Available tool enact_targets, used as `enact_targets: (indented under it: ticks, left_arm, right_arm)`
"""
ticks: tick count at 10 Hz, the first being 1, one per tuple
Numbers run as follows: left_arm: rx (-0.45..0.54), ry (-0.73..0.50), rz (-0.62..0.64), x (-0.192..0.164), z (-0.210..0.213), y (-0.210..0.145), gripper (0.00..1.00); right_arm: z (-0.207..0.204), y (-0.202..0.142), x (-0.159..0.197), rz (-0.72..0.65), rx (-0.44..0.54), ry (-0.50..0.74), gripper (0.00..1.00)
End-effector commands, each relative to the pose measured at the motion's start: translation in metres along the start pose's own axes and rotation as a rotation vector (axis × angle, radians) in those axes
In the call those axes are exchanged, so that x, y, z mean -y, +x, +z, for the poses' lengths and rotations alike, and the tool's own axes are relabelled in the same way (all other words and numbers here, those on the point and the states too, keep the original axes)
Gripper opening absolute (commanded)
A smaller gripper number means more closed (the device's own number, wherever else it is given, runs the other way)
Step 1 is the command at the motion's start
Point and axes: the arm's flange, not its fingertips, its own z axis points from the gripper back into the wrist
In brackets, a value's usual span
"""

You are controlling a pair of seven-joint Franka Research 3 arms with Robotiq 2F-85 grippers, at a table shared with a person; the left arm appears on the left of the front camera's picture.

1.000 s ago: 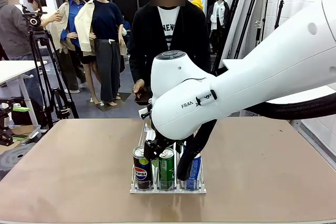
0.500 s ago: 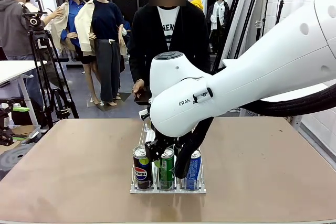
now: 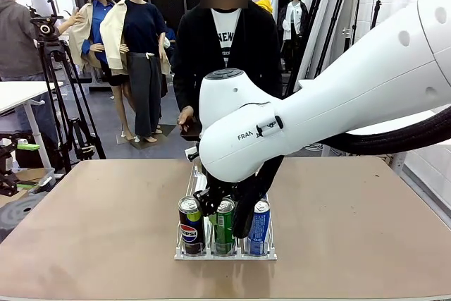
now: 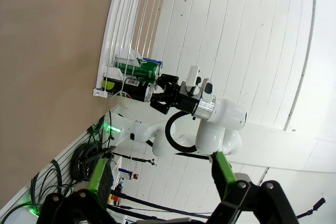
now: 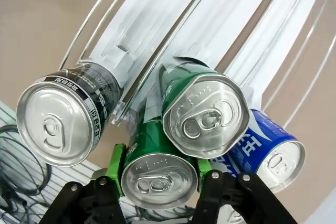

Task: Retrieve and hand over the desired beverage to the person.
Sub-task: Pick up another can of the same type that the person held from the Automatic Can Dispenser.

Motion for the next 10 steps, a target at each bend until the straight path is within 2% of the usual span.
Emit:
enact_targets:
  ticks: [1, 2, 3, 8, 10]
  left_arm:
    - [-0.001, 0.006, -0.001, 0.001, 0.001, -0.004, 1.00]
    - [-0.001, 0.006, -0.001, 0.001, 0.001, -0.004, 1.00]
    - [-0.001, 0.006, -0.001, 0.001, 0.001, -0.004, 1.00]
    - [-0.001, 0.006, -0.001, 0.001, 0.001, -0.004, 1.00]
    - [-0.001, 0.006, -0.001, 0.001, 0.001, -0.004, 1.00]
  right_arm:
    - [0.001, 0.007, 0.003, -0.023, -0.027, -0.015, 0.34]
    - [0.006, 0.006, 0.009, -0.025, -0.051, 0.048, 0.26]
    - [0.000, 0.001, 0.001, -0.002, -0.003, 0.000, 0.26]
    - [0.000, 0.002, 0.002, -0.010, -0.011, 0.013, 0.26]
    - [0.030, 0.012, 0.026, -0.065, -0.006, 0.010, 0.26]
